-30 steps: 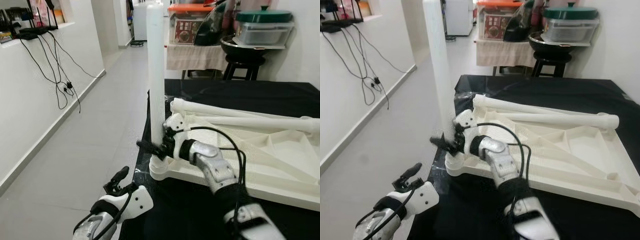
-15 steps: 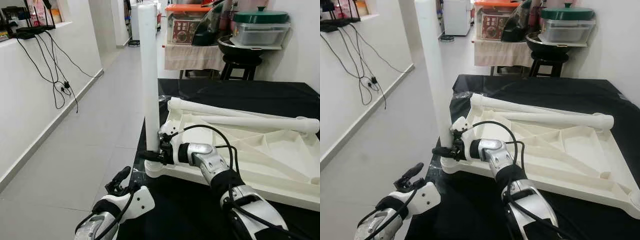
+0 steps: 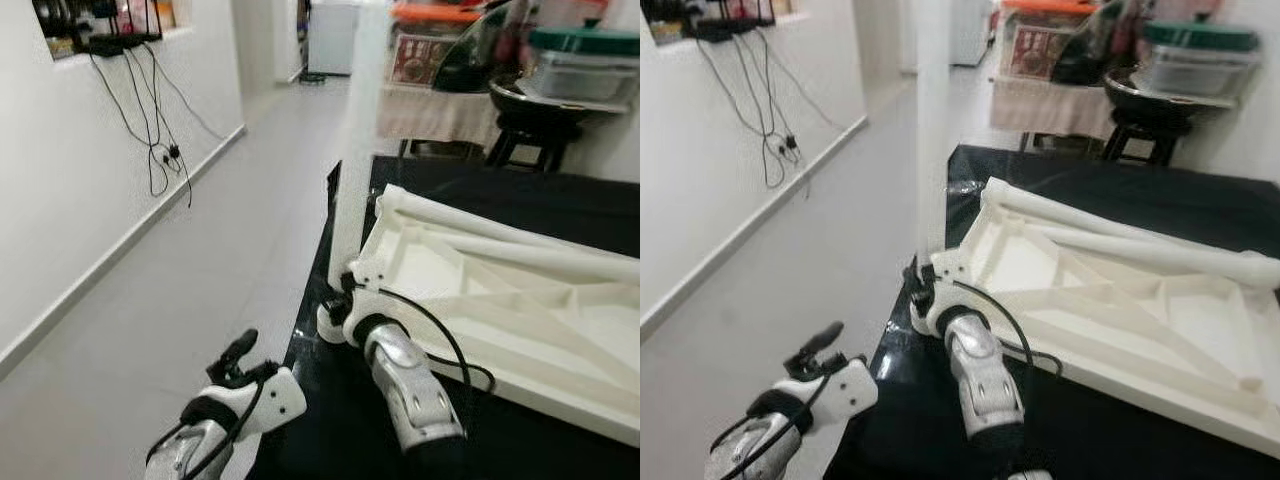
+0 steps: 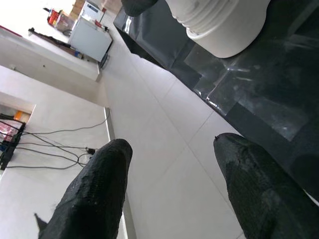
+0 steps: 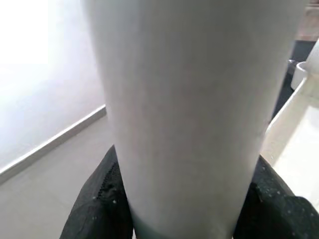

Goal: Building children table

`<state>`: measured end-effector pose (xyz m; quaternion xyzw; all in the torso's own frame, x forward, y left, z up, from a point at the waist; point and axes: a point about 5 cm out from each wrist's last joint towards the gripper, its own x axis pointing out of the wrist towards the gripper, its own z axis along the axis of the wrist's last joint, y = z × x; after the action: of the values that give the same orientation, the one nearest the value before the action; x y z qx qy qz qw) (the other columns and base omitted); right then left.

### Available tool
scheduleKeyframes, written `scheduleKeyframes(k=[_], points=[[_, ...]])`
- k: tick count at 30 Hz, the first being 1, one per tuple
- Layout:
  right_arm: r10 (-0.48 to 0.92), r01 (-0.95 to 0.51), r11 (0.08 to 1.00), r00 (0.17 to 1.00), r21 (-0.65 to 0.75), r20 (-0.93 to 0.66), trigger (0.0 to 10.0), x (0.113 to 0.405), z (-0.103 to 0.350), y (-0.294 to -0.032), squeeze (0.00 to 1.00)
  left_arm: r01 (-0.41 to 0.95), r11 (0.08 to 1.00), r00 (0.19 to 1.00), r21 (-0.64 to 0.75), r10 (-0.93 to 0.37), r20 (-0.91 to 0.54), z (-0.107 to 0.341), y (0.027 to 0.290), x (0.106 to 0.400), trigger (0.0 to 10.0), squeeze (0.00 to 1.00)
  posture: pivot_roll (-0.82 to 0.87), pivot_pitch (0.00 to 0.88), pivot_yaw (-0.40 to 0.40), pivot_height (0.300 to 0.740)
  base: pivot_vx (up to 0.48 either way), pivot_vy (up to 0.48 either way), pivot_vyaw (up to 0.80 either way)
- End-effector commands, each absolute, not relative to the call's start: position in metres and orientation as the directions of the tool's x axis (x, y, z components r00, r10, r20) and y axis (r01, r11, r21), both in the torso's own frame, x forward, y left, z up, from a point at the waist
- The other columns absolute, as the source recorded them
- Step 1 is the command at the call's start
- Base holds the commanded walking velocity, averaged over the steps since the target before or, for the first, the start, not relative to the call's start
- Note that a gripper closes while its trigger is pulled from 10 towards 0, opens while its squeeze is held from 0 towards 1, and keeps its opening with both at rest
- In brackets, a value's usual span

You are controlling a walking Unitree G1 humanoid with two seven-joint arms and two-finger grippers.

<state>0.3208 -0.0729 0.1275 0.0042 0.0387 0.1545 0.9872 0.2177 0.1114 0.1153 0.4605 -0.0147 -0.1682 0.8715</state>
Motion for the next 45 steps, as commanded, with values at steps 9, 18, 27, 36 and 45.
scheduleKeyframes(k=[9,18,27,36,45], points=[[0.220,-0.219,0.976,0.968,0.016,-0.119,10.0,0.328,0.126,-0.085,0.00,0.283,0.502,0.942,0.817,-0.306,-0.138,0.115,0.114,0.219,10.0,0.00,0.06,0.000,-0.027,0.740,0.000,0.000,0.00],[0.471,-0.476,0.878,0.878,-0.050,-0.090,10.0,0.361,0.154,-0.087,0.80,0.285,0.503,0.942,0.816,-0.305,-0.141,0.114,0.112,0.222,10.0,0.00,0.09,0.000,-0.037,0.740,0.000,0.000,0.00],[0.806,-0.811,0.575,0.584,-0.106,-0.096,10.0,0.370,0.177,-0.080,0.00,0.287,0.504,0.942,0.815,-0.303,-0.144,0.111,0.111,0.227,10.0,0.00,0.11,0.000,-0.045,0.740,0.000,0.000,0.00],[0.915,-0.926,0.376,0.364,0.040,-0.176,0.0,0.373,0.174,-0.082,0.00,0.287,0.505,0.942,0.814,-0.302,-0.145,0.110,0.111,0.230,10.0,0.00,0.12,0.000,-0.036,0.740,0.000,0.000,0.00],[0.725,-0.735,0.676,0.652,0.049,-0.223,0.0,0.376,0.152,-0.075,0.00,0.285,0.505,0.943,0.815,-0.302,-0.143,0.112,0.113,0.228,10.0,0.00,0.10,0.000,-0.036,0.740,0.000,0.000,0.00]])
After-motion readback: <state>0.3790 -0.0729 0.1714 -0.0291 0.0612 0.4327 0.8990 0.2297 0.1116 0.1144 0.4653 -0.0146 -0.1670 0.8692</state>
